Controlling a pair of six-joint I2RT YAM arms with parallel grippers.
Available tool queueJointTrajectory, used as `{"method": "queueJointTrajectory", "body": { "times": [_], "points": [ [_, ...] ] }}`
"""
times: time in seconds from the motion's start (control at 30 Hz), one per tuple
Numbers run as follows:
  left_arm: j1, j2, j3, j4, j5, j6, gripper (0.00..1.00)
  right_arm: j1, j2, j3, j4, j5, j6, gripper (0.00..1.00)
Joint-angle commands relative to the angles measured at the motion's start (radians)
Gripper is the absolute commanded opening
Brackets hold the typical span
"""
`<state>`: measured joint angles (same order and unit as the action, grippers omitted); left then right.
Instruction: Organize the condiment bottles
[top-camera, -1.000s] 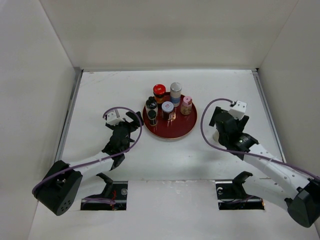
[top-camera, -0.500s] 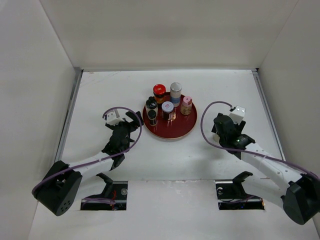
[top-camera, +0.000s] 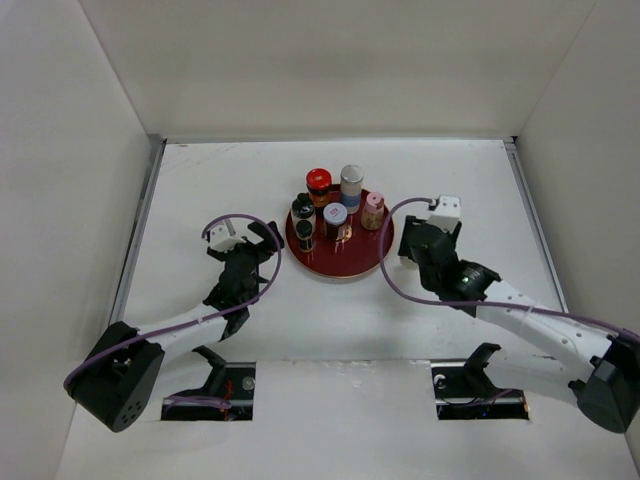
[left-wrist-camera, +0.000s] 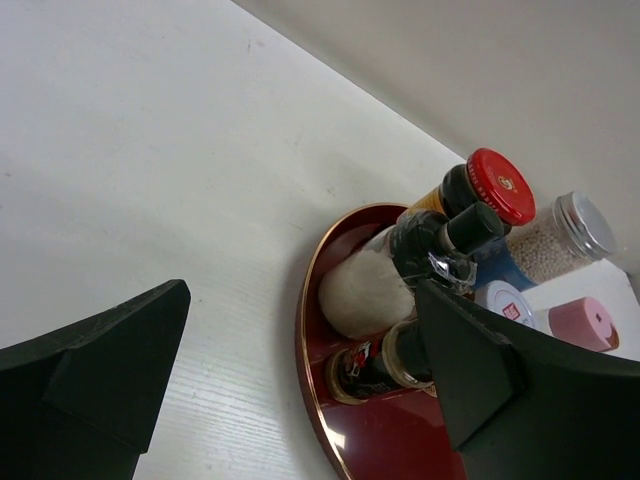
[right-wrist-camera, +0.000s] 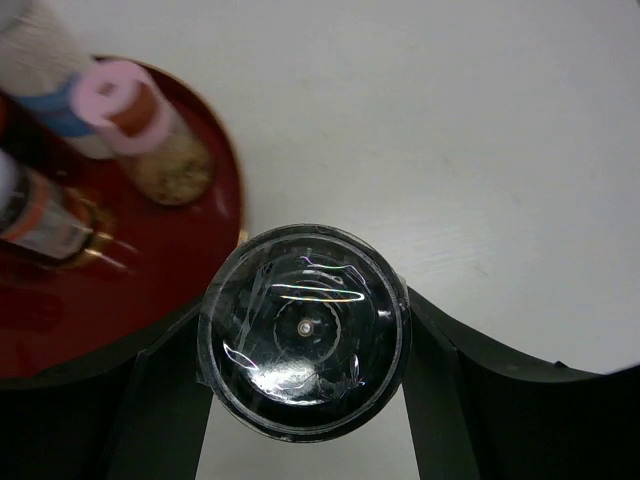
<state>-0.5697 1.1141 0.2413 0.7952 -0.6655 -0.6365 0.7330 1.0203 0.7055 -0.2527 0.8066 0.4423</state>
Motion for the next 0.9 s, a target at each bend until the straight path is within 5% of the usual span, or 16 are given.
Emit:
{"method": "queueJointTrajectory", "body": {
  "times": [0.0, 0.23, 0.57, 0.87],
  "points": [
    [0.011, -0.022, -0.016, 0.022, -0.035, -0.012, 1.00, 0.065, 0.084, 0.120, 0.219, -0.021, -0.048, 0.55],
    [0.012, -0.027, -0.019, 0.022, -0.042, -0.023, 1.00, 0.101, 0.358, 0.221, 0.450, -0.162, -0.116, 0.57],
    [0.021, -0.082, -0.039, -0.004, -0.080, -0.048, 1.00, 0.081, 0.564, 0.278, 0.538, -0.228, -0.129, 0.62],
    [0.018, -0.034, 0.068, -0.194, -0.103, -0.072, 1.00, 0.081, 0.494, 0.209, 0.575, -0.184, -0.154, 1.00]
  ]
}}
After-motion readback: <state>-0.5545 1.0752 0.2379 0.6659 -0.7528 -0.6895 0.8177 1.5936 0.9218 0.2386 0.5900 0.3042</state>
